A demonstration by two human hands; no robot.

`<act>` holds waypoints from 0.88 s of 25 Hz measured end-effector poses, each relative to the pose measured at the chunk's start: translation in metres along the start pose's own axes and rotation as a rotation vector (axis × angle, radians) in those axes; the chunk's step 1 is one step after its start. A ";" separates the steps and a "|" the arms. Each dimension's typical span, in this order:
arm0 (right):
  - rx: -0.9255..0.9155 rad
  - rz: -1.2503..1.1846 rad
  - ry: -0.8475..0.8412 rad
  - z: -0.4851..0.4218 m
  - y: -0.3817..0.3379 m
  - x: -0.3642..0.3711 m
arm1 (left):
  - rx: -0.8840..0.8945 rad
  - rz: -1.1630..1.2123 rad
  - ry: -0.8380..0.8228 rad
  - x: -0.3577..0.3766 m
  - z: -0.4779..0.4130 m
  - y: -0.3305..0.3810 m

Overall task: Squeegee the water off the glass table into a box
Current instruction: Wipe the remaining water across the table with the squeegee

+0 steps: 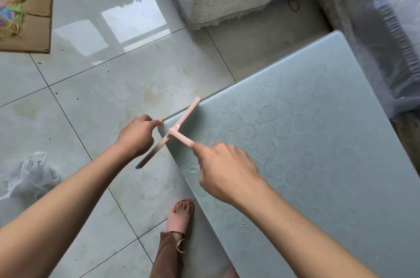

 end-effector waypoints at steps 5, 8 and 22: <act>0.141 -0.086 -0.115 0.055 0.057 0.044 | 0.063 -0.381 -0.055 0.003 0.005 0.014; 0.255 -0.087 -0.126 0.094 0.085 0.043 | 0.077 -0.497 -0.018 0.006 0.012 0.024; 0.272 -0.060 -0.078 0.131 0.104 0.055 | 0.211 -0.756 -0.026 0.045 0.051 0.049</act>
Point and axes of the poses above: each hand's wrist, its own z-axis away from the middle knuckle, its own x-axis out of the palm, y = z × x, the point moved 6 cm from there along -z, towards the middle knuckle, and after that the axes turned 2 degrees about -y, right-handed, at the moved point
